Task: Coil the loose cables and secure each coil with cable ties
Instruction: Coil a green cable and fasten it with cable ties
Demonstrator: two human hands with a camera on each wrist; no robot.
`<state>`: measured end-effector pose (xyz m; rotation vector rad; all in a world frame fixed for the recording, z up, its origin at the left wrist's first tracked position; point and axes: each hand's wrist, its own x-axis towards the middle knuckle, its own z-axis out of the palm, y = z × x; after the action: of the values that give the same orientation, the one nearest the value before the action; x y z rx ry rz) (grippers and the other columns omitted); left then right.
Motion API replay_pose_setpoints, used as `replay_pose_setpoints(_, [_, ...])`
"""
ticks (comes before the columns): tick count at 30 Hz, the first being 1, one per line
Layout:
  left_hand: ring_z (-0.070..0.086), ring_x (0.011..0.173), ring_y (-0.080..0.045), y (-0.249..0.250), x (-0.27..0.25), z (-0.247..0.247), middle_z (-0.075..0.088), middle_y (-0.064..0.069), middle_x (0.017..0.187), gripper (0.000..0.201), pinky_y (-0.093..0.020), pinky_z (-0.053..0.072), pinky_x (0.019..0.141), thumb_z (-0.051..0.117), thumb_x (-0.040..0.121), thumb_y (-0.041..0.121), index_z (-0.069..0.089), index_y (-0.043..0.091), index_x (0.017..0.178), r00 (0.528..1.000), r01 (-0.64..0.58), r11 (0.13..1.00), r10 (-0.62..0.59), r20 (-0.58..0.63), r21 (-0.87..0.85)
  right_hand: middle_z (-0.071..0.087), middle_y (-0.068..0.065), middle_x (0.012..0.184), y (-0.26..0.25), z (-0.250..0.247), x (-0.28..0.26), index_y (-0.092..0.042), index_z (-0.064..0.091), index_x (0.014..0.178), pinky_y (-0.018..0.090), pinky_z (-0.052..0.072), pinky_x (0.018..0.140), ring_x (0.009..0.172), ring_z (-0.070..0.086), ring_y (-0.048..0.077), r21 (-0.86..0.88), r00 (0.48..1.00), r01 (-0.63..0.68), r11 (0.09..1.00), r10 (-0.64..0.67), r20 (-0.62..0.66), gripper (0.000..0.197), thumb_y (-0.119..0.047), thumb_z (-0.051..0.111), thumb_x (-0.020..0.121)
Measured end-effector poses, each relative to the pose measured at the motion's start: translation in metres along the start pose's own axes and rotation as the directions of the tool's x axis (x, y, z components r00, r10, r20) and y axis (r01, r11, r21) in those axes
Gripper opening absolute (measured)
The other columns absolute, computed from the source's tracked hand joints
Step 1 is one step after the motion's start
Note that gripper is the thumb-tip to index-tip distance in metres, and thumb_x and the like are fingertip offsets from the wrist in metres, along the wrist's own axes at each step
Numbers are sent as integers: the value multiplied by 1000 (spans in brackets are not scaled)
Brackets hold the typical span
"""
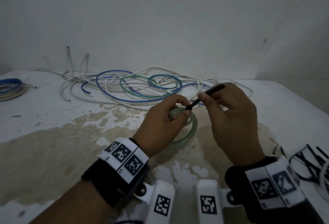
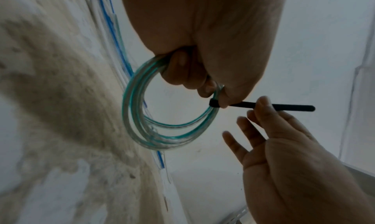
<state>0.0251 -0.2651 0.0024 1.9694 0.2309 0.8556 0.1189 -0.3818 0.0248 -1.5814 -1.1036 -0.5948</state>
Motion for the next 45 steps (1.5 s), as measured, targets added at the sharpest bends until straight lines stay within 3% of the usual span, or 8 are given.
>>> replay_pose_setpoints(7, [53, 56, 2, 1, 1, -4, 63, 13, 68, 7, -27, 41, 55, 57, 93, 19, 63, 21, 95, 997, 71, 994, -71, 3, -84, 68, -8, 77, 4, 8, -1, -31, 60, 79, 36, 55, 72, 78, 68, 9, 251, 935, -348, 903, 317, 158, 7, -32, 57, 85])
replay_pose_setpoints(15, [40, 44, -13, -1, -1, 2, 45, 5, 51, 10, -27, 39, 47, 46, 98, 10, 55, 10, 94, 962, 273, 909, -255, 98, -315, 66, -7, 77, 10, 10, -6, -25, 58, 77, 12, 46, 67, 74, 64, 1, 208, 930, -323, 923, 269, 251, 19, -10, 65, 87])
replay_pose_setpoints(20, [63, 63, -10, -7, 1, -3, 66, 4, 64, 11, -25, 50, 68, 57, 92, 15, 66, 16, 86, 991, 131, 991, -130, 37, -19, 68, -1, 73, 11, 9, -7, -24, 58, 77, 33, 53, 68, 72, 66, 11, 151, 939, -295, 944, 256, 230, 16, -14, 65, 87])
replay_pose_setpoints(23, [59, 55, -11, -5, 1, -7, 64, 5, 71, 11, -29, 49, 58, 54, 94, 16, 62, 21, 87, 989, 125, 992, -127, 76, 35, 67, 0, 70, 11, 11, -9, -23, 58, 75, 42, 53, 67, 70, 65, 15, 128, 939, -285, 950, 250, 236, 15, -15, 65, 86])
replay_pose_setpoints(28, [50, 52, -7, -4, -1, -6, 63, -4, 82, 16, -20, 41, 50, 57, 92, 22, 61, 33, 103, 982, 121, 993, -122, 146, 13, 64, -5, 67, 10, 10, -7, -17, 63, 74, 35, 52, 64, 66, 64, 10, 131, 934, -289, 948, 249, 258, 10, -18, 67, 83])
replay_pose_setpoints(37, [60, 64, -11, -7, 5, -8, 65, -4, 84, 5, -37, 46, 57, 64, 88, 22, 65, 27, 89, 993, 93, 993, -98, 66, 67, 67, -1, 71, 2, 9, -7, -10, 68, 76, 26, 50, 67, 71, 62, 10, 55, 981, -100, 993, 89, 173, 6, -11, 67, 82])
replay_pose_setpoints(42, [43, 43, 1, -12, 7, -9, 61, 1, 78, 7, -22, 32, 48, 59, 91, 17, 63, 23, 89, 979, 182, 977, -191, -72, -115, 66, -9, 79, 10, 8, -10, -23, 57, 93, 10, 43, 61, 74, 60, -1, -153, 760, -487, 860, 504, 412, 27, -36, 74, 77])
replay_pose_setpoints(45, [35, 40, -5, -12, 10, -12, 54, 9, 65, 12, -21, 31, 42, 56, 93, 14, 60, 24, 87, 948, 222, 927, -277, -154, -303, 70, -1, 71, 10, 10, -12, -17, 67, 84, 31, 54, 67, 68, 65, 9, -152, 682, -566, 810, 564, 465, 22, -38, 70, 80])
